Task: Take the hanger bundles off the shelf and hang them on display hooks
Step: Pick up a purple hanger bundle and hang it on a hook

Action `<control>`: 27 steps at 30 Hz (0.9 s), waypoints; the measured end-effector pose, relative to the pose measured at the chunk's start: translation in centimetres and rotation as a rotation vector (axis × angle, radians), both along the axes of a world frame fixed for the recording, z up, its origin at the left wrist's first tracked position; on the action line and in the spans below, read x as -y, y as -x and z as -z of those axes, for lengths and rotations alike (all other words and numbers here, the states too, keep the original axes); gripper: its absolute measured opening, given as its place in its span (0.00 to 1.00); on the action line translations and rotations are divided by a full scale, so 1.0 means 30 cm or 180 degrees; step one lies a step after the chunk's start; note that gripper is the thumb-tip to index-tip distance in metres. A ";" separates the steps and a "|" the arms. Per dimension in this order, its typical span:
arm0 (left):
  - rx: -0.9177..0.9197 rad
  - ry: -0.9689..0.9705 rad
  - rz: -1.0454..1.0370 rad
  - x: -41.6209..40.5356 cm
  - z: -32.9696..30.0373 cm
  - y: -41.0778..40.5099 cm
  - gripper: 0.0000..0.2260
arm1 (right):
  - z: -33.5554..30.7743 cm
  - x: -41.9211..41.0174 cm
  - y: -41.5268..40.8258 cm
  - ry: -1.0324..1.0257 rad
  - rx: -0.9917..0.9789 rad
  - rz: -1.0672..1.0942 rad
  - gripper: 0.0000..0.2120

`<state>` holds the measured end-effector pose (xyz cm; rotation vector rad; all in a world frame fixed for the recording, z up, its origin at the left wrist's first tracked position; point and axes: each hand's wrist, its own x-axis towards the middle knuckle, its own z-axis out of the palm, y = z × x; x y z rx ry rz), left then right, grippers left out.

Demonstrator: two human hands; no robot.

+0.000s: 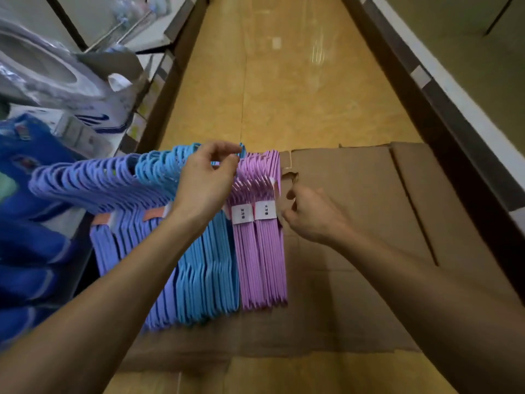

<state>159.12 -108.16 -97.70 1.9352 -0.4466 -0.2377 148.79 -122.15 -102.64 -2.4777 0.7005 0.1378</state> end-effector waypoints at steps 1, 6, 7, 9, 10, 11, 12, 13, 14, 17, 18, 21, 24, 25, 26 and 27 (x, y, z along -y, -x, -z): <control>0.0218 -0.0246 0.0163 0.006 0.024 -0.003 0.07 | 0.023 0.006 0.002 -0.0048 -0.0051 -0.0034 0.12; 0.1372 -0.1216 0.0967 0.031 0.071 -0.029 0.09 | 0.077 0.075 0.020 0.0213 -0.0531 -0.0099 0.15; 0.1515 -0.1436 0.1079 0.032 0.074 -0.033 0.11 | 0.080 0.090 0.023 0.0264 -0.0579 -0.0030 0.15; 0.1605 -0.1781 0.1211 0.032 0.084 -0.048 0.14 | 0.077 0.110 0.032 0.0295 -0.0633 0.0069 0.15; 0.1570 -0.1894 0.1239 0.030 0.086 -0.053 0.16 | 0.076 0.114 0.038 0.0302 -0.0684 0.0084 0.15; 0.1513 -0.1994 0.1250 0.029 0.087 -0.058 0.18 | 0.074 0.116 0.046 0.0295 -0.0740 0.0079 0.15; 0.1467 -0.2081 0.1262 0.028 0.086 -0.062 0.21 | 0.074 0.117 0.054 0.0276 -0.0813 0.0059 0.16; 0.1426 -0.2155 0.1278 0.028 0.083 -0.066 0.23 | 0.074 0.115 0.059 0.0265 -0.0869 0.0039 0.16; 0.1383 -0.2204 0.1300 0.027 0.081 -0.069 0.25 | 0.069 0.110 0.063 0.0265 -0.0915 0.0030 0.17; 0.1289 -0.2346 0.1464 0.023 0.076 -0.079 0.28 | 0.062 0.086 0.063 0.0251 -0.0939 -0.0028 0.17; 0.1287 -0.2398 0.1537 0.023 0.073 -0.084 0.28 | 0.058 0.072 0.063 0.0244 -0.0960 -0.0060 0.17; 0.1342 -0.2476 0.1681 0.028 0.066 -0.098 0.30 | 0.063 0.034 0.062 0.0221 -0.1065 -0.0180 0.18; 0.1378 -0.2522 0.1736 0.037 0.069 -0.106 0.33 | 0.064 0.005 0.056 0.0151 -0.1191 -0.0261 0.19; 0.1382 -0.2518 0.1746 0.042 0.071 -0.108 0.34 | 0.064 -0.003 0.052 0.0053 -0.1215 -0.0265 0.20; 0.1369 -0.2486 0.1757 0.047 0.071 -0.109 0.34 | 0.057 -0.015 0.050 -0.0080 -0.1237 -0.0257 0.20; 0.1333 -0.2427 0.1774 0.053 0.069 -0.110 0.33 | 0.054 -0.026 0.046 -0.0226 -0.1238 -0.0228 0.21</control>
